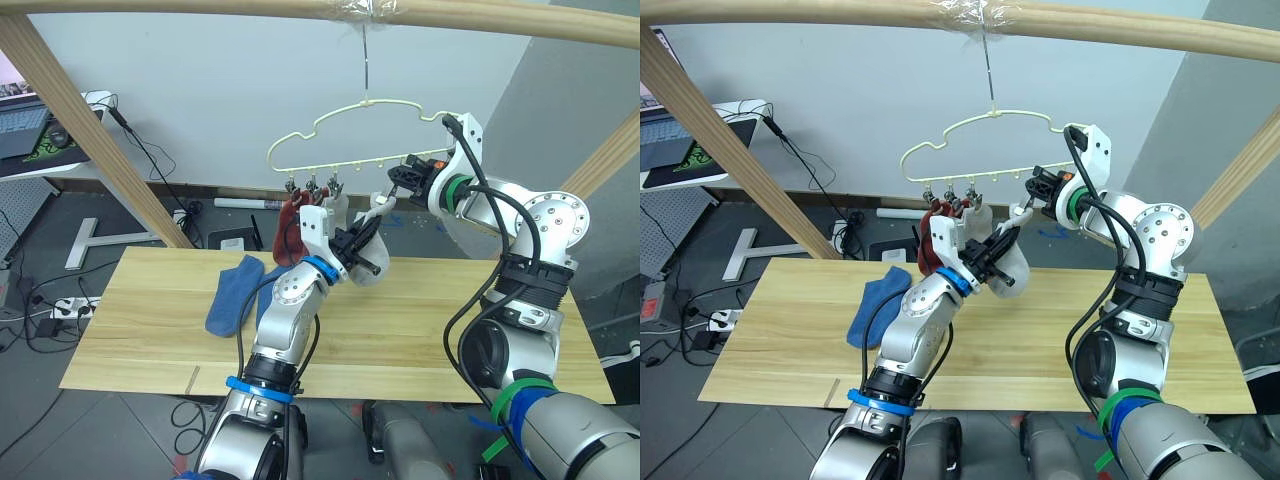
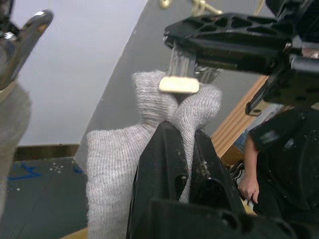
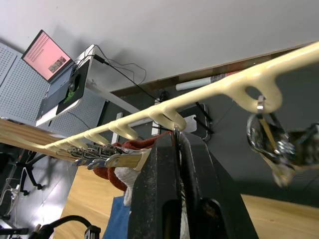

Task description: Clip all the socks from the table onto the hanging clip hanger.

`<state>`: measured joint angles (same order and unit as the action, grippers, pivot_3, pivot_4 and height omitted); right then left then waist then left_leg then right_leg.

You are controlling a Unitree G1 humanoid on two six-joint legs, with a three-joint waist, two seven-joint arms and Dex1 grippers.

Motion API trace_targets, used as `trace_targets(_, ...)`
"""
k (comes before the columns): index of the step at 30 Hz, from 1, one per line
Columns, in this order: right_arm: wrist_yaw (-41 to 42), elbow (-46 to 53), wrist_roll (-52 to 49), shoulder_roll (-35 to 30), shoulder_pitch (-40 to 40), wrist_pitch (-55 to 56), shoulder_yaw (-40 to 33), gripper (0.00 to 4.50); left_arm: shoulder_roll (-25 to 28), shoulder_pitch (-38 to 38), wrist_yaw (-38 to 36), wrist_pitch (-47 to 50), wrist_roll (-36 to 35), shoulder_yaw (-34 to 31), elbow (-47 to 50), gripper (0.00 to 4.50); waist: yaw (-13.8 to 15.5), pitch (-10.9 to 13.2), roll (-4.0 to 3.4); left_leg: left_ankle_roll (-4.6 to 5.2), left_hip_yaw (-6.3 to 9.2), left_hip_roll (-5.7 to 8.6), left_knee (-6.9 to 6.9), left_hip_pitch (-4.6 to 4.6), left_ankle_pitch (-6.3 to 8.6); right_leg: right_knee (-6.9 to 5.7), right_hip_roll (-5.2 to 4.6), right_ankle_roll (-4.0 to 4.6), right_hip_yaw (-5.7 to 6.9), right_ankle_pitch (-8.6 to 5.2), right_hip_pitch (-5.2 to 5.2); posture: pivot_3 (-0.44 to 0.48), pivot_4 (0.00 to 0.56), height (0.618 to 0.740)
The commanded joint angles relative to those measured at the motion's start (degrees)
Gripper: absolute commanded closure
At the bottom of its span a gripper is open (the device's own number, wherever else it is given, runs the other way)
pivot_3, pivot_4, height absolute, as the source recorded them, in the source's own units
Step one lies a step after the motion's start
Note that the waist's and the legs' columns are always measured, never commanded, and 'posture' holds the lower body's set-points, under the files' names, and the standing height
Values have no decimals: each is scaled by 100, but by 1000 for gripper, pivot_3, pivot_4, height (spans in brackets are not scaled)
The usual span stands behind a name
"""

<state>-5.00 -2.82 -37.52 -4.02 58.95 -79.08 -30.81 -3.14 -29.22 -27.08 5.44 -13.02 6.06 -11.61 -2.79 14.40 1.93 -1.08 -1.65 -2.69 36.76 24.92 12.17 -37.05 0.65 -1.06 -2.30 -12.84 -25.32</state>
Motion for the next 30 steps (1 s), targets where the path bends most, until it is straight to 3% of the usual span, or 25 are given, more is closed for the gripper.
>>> trace_targets(1, -102, 95, -39, -13, 34, -64, -124, 4500, -89, -90, -34, -140, -78, -5, 69, 4484, -2, 0, 0, 0, 0, 0, 0, 0, 0, 0, 0, 0, 0, 0, 0, -101, 259, 740)
trace_targets(8, -64, 99, -128, 3, 1, -68, -189, 4500, -124, -193, -52, -134, -141, -25, 135, 4484, -8, 0, 0, 0, 0, 1, 0, 0, 0, 0, 0, 0, -1, 0, 0, -101, 262, 740)
trace_targets(11, -12, 130, -291, 42, 52, -47, -283, 3722, -120, -140, -83, -117, -150, 6, 192, 4500, -11, 1, -1, 0, 1, 0, -1, 0, 0, 1, 1, 0, 0, 0, 0, -98, 259, 740)
trace_targets(20, 172, 631, -479, -149, -75, -100, -186, 510, -127, -211, -97, -72, -151, 4, 145, 4500, -50, 1, -1, 0, 0, 0, -7, 2, 0, 1, 8, 0, -1, 0, -6, -98, 255, 740)
trace_targets(22, 641, 1167, -483, -575, -424, 7, 381, 0, -115, -216, -113, -50, -151, 5, 124, 3964, -47, 1, -1, 0, -1, 0, -9, 2, 0, 3, 9, 0, -1, 0, -6, -100, 252, 740)
trace_targets(30, 1112, 2748, -45, -1296, -1808, 1133, 1414, 0, 28, -107, -219, 163, -271, -59, 240, 1546, -100, 1, -1, 1, -1, 1, -11, 2, 1, 5, 7, -10, -6, -6, -6, -105, 248, 740)
